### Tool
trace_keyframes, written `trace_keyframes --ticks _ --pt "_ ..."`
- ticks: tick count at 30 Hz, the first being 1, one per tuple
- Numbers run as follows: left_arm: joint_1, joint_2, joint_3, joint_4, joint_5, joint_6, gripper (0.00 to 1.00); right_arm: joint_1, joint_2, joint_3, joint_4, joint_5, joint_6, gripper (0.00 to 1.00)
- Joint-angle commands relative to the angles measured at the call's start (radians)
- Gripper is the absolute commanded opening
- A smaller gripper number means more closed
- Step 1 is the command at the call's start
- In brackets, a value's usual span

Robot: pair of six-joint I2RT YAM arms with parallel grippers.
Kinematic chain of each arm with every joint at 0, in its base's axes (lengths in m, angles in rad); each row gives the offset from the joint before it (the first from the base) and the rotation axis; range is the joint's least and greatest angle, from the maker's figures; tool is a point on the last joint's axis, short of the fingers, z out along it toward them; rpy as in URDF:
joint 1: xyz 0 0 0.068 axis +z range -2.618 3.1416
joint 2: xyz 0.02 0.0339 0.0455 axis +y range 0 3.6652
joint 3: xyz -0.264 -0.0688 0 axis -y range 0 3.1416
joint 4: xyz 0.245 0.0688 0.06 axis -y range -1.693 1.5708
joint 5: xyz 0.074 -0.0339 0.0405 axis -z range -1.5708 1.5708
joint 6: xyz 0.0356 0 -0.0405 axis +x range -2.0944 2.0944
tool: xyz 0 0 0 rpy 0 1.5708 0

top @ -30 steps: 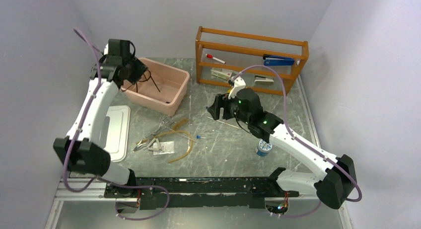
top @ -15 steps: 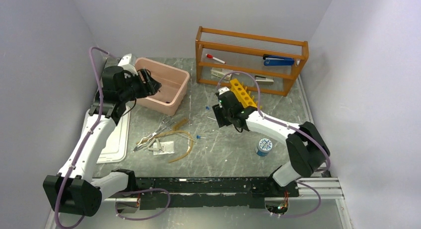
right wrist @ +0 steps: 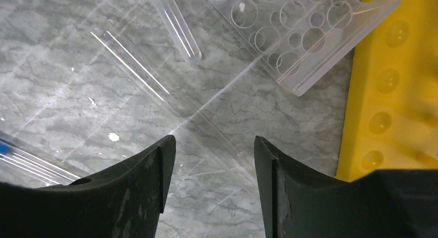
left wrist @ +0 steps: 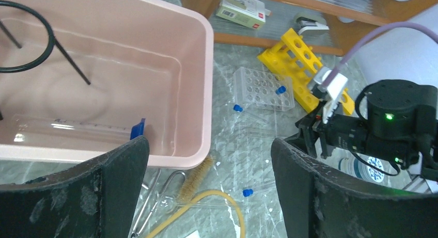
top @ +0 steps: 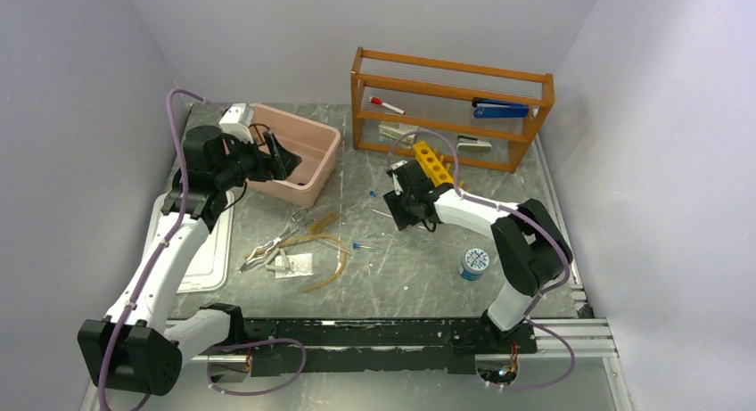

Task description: Organize the chemistry lab equipment

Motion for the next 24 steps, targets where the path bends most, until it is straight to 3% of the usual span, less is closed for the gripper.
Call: trace_keyframes --ticks 1,15,24 --pt "-0.003 -0.009 -0.011 0.077 0.088 0.004 0.90 -0.010 0.058 0.028 -0.021 -0.095 -0.038 0.60" --pt "-0.003 -0.007 0.007 0.070 0.078 -0.007 0.87 0.015 0.099 0.062 -0.072 -0.149 -0.076 0.38" --pt "-0.003 0.005 0.067 0.002 -0.053 -0.005 0.93 0.044 0.206 0.162 -0.079 -0.128 -0.083 0.44"
